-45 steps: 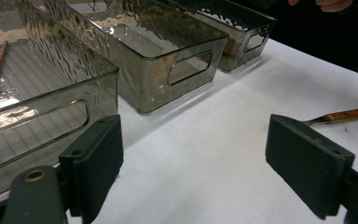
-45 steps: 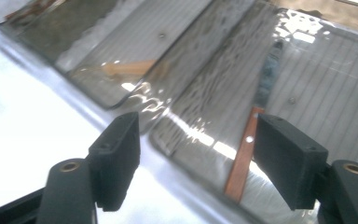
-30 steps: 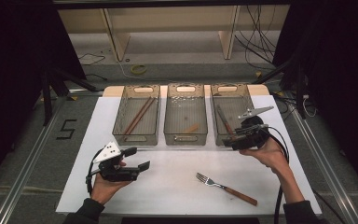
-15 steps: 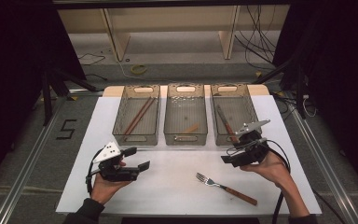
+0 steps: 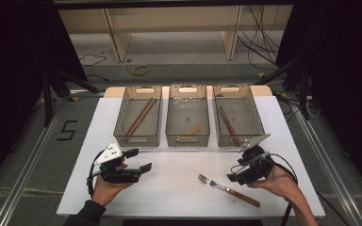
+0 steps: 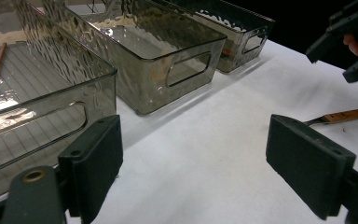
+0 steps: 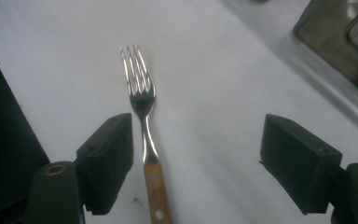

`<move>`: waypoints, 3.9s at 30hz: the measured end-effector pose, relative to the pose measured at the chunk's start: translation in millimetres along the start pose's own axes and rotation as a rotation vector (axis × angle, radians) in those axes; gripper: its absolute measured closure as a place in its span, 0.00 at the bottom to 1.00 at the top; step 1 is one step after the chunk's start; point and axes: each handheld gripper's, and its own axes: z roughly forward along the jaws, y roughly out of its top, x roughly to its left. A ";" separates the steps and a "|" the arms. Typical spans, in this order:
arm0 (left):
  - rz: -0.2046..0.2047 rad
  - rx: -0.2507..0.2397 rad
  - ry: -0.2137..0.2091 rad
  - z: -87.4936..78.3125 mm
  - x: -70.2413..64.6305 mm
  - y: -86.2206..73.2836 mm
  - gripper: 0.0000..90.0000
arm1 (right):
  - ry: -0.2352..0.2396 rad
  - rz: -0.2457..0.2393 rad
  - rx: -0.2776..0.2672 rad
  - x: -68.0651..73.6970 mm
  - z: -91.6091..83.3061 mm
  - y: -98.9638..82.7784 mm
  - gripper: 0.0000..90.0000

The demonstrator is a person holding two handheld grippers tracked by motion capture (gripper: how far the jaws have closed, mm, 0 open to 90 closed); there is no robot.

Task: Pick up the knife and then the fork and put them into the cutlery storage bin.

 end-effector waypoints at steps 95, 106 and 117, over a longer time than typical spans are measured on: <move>-0.006 0.005 0.006 0.4 0.9 -1.2 0.20 | -0.059 -0.136 0.026 -5.1 -4.3 15.3 0.86; -0.008 0.005 0.007 0.3 0.9 -1.5 0.20 | -0.090 -0.079 -0.028 -27.8 -13.8 36.2 0.86; -0.010 0.004 0.006 0.4 1.2 -1.7 0.20 | -0.105 -0.019 -0.074 -50.0 -25.9 54.7 0.86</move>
